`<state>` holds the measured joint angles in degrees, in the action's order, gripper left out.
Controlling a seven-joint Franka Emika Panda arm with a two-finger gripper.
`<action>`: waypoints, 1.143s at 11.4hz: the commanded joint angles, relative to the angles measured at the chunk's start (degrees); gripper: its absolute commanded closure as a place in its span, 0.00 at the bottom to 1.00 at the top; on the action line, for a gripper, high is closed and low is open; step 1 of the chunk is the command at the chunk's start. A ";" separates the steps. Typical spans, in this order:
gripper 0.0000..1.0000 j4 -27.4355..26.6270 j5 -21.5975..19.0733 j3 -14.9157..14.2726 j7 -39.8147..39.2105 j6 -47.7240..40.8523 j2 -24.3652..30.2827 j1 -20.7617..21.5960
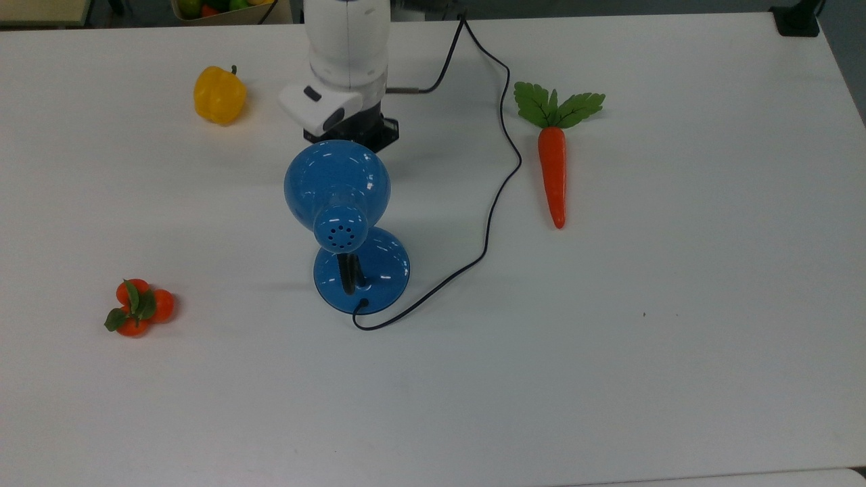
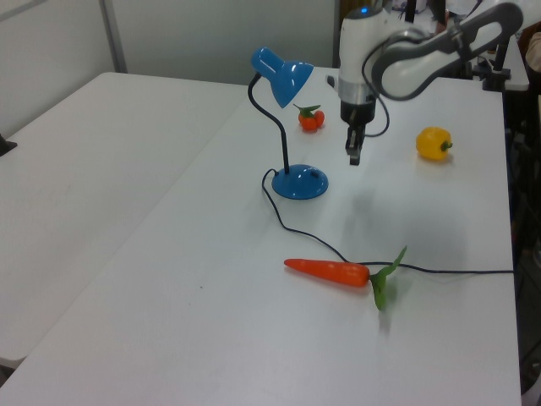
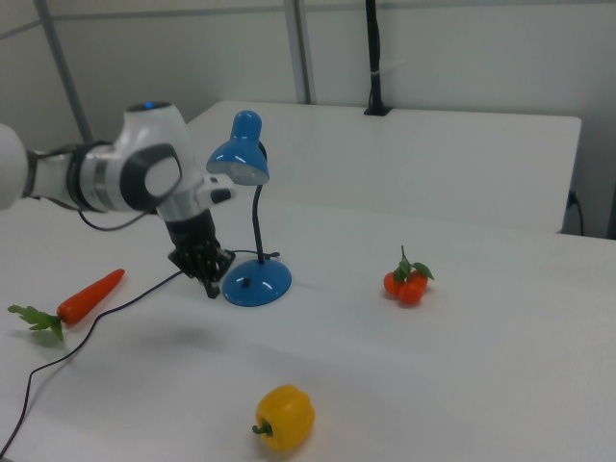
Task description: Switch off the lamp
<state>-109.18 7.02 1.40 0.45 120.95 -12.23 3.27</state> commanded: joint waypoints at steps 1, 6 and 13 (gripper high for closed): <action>1.00 7.98 1.33 -0.44 1.66 -14.82 2.92 1.47; 1.00 14.96 0.10 -0.44 1.74 -23.29 8.62 1.47; 0.72 15.04 -2.01 -0.70 1.65 -28.13 12.85 1.30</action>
<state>-93.56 6.03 1.39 0.82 95.05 -0.56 3.95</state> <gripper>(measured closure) 0.938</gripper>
